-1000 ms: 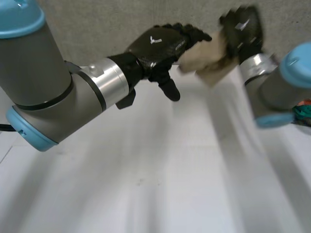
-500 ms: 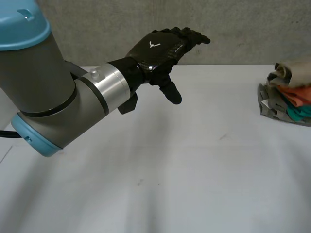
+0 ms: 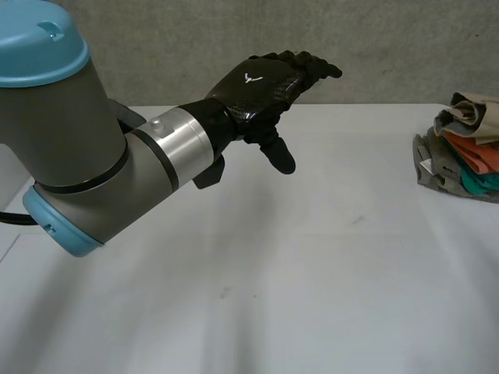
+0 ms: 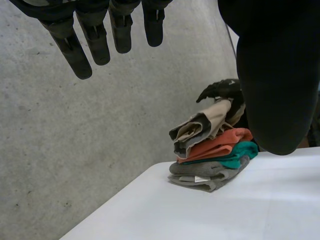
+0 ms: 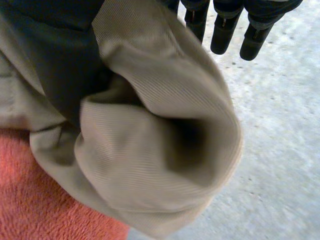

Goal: Fold the laundry.

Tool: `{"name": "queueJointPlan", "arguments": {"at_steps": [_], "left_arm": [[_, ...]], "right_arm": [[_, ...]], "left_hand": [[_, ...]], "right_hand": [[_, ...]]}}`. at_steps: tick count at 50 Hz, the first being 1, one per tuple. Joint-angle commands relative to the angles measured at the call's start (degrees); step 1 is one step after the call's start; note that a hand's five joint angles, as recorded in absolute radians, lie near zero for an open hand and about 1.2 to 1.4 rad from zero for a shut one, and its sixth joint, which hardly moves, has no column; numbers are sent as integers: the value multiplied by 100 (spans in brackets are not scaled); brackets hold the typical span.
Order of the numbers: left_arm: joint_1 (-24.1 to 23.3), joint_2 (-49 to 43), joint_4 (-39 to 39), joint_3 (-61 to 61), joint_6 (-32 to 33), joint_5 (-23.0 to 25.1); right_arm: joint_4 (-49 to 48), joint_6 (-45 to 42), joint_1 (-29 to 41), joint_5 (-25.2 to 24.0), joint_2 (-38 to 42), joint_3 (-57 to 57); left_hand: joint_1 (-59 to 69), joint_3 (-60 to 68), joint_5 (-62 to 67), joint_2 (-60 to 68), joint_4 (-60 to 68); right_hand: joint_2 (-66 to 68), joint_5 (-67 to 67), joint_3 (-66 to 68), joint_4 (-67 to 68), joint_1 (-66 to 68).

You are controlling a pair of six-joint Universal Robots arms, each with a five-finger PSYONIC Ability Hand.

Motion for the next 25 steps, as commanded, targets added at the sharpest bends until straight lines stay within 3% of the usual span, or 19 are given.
{"name": "queueJointPlan", "arguments": {"at_steps": [1,6,9,16,19,25], "left_arm": [[-54,15,-36,-20,-9,1],[-45,41,-63,-55,-26,1],[-54,68,-54,-108,-70,10],[-36,217,7,23,-324,10],[-27,252,51,251,-526,1],[122,375,201,1235,-1028,-244]], "right_arm": [[709,-33,-149,349,-1227,1184],[1578,-165,-667,551,-2009,1395],[2168,-524,-1019,1025,-2265,1203],[2398,-1887,-1142,2791,-2327,175],[2004,-1958,-872,3301,-2405,-168],[896,-1607,464,3312,-2941,-117]], "left_hand": [[72,-98,-133,-42,-30],[55,-115,-150,-58,-47],[55,-115,-150,-58,-47],[71,-98,-133,-42,-30],[88,-81,-116,-25,-13],[139,-31,-65,26,37]], "right_hand": [[-255,-3088,-234,-228,-338],[-255,-3088,-234,-228,-338],[-255,-3088,-234,-228,-338],[-255,-3088,-234,-228,-338],[-255,-3088,-234,-228,-338],[-255,-3088,-234,-228,-338]]}}
